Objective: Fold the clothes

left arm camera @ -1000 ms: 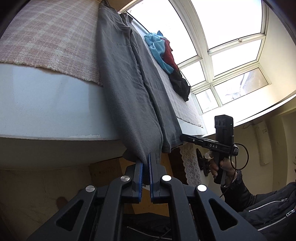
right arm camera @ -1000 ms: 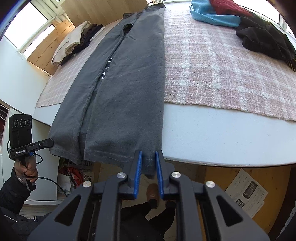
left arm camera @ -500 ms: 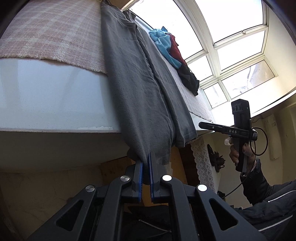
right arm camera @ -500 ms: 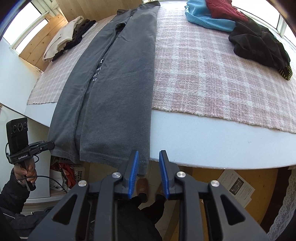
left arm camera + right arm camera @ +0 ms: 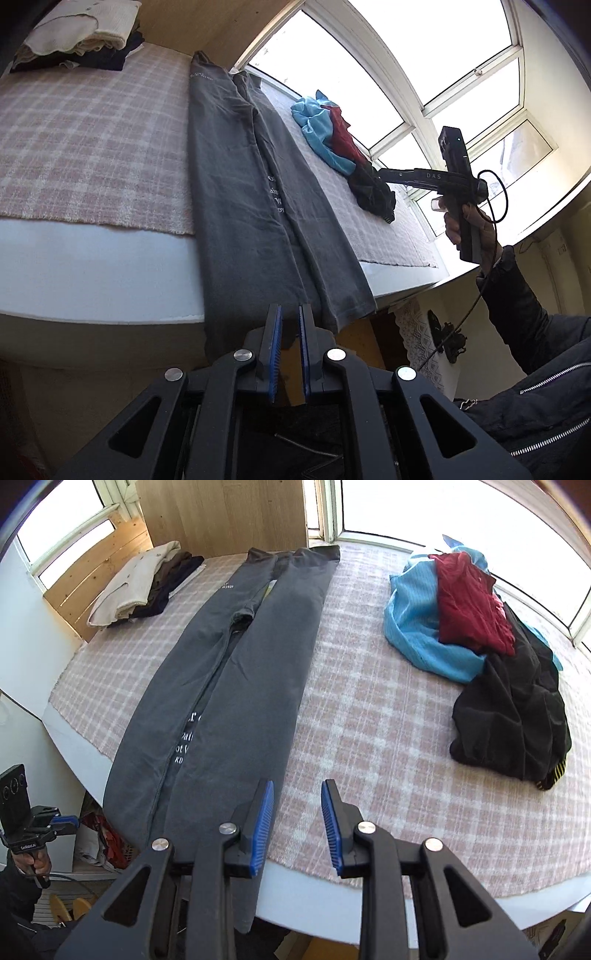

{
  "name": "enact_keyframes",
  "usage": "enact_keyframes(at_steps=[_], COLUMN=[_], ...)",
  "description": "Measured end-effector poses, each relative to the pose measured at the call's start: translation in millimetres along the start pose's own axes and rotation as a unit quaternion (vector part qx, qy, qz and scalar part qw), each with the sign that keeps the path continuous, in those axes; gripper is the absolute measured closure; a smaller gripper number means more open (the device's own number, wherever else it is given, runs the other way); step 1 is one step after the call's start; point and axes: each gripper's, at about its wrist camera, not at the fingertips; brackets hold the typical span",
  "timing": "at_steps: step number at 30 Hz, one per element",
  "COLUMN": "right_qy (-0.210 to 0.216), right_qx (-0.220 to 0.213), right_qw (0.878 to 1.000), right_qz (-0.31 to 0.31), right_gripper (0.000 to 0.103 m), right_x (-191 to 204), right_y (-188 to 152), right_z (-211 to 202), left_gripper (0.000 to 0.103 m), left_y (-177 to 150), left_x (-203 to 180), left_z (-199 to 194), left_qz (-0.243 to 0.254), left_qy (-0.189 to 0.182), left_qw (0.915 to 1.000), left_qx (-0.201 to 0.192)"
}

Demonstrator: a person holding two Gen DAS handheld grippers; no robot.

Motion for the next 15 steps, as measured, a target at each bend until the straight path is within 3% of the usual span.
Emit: enact_keyframes(at_steps=[5, 9, 15], right_qy=[0.042, 0.067, 0.056], right_qx=[-0.02, -0.013, 0.022], right_qw=[0.999, 0.998, 0.998], right_qz=[0.0, -0.01, -0.03], right_gripper=[0.071, 0.071, 0.07], right_x=[-42, -70, -68], right_y=[119, 207, 304], right_z=[19, 61, 133], left_gripper=[0.096, 0.096, 0.096], left_y=[47, 75, 66], left_x=[-26, -39, -40], left_z=[53, 105, 148], left_qz=[-0.037, -0.054, -0.098], left_qy=[-0.001, 0.046, 0.082], left_qw=[0.9989, 0.9967, 0.9917], left_qx=[-0.03, -0.04, -0.014])
Point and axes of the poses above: each gripper's, at about its wrist camera, not at the fingertips, and z roughly the way its jaws point, x to its left, y to its top, and after that the axes turned 2 degrees about x, right-handed
